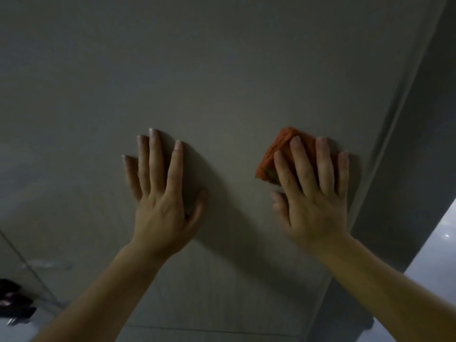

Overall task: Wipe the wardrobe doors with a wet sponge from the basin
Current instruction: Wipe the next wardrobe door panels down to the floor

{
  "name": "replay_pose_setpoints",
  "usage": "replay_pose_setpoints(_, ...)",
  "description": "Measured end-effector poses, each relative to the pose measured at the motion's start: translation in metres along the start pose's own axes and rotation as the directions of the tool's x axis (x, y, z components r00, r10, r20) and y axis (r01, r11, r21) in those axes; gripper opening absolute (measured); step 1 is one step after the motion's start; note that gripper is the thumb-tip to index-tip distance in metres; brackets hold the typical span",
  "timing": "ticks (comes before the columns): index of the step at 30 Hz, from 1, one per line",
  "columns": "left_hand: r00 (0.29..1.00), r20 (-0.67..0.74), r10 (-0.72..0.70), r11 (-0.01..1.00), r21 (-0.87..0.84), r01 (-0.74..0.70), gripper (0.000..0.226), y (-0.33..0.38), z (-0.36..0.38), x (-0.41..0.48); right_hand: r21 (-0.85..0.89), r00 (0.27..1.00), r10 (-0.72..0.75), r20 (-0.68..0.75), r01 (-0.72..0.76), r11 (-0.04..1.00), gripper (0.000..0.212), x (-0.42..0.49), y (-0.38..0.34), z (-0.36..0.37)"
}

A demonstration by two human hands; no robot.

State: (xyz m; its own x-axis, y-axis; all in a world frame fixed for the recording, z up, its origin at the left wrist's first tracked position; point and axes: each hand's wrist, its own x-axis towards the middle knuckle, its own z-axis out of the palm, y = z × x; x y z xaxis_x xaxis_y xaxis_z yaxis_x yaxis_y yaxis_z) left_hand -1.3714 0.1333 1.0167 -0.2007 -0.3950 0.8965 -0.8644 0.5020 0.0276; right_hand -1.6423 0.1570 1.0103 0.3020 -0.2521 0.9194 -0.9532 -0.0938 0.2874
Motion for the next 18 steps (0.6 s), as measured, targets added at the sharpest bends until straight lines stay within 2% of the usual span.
replay_pose_setpoints(2, 0.999, -0.001, -0.044, 0.999, -0.004, 0.044, 0.080, -0.003, 0.002, -0.013, -0.002, 0.999, -0.039, 0.029, 0.039, 0.999, 0.068, -0.013, -0.011, 0.005)
replay_pose_setpoints(5, 0.992, 0.034, -0.119, 0.993, 0.018, 0.118, 0.082, -0.014, 0.003, -0.038, -0.041, 0.960, -0.219, 0.173, 0.229, 0.973, 0.069, -0.073, -0.026, 0.015)
replay_pose_setpoints(7, 0.988, 0.058, -0.142, 0.990, 0.031, 0.141, 0.082, -0.024, 0.004, -0.050, -0.062, 0.937, -0.273, 0.217, 0.292, 0.954, 0.071, -0.094, -0.031, 0.016)
replay_pose_setpoints(10, 0.990, 0.080, -0.114, 0.993, 0.043, 0.111, 0.080, -0.031, 0.004, -0.056, -0.003, 0.961, -0.230, 0.153, 0.233, 0.972, 0.067, -0.054, -0.044, 0.010)
replay_pose_setpoints(14, 0.991, 0.107, -0.082, 0.996, 0.043, 0.077, 0.077, -0.037, 0.001, -0.057, 0.056, 0.995, -0.079, 0.067, 0.075, 0.996, 0.065, 0.025, -0.069, 0.008)
replay_pose_setpoints(16, 0.991, 0.123, -0.049, 0.999, 0.025, 0.046, 0.078, -0.045, -0.004, -0.061, 0.044, 0.989, -0.120, 0.089, 0.116, 0.992, 0.070, 0.021, -0.084, 0.013)
replay_pose_setpoints(18, 0.991, 0.111, -0.070, 0.997, 0.031, 0.067, 0.081, -0.057, -0.011, -0.064, 0.025, 0.964, -0.224, 0.142, 0.222, 0.975, 0.073, -0.009, -0.095, 0.022)
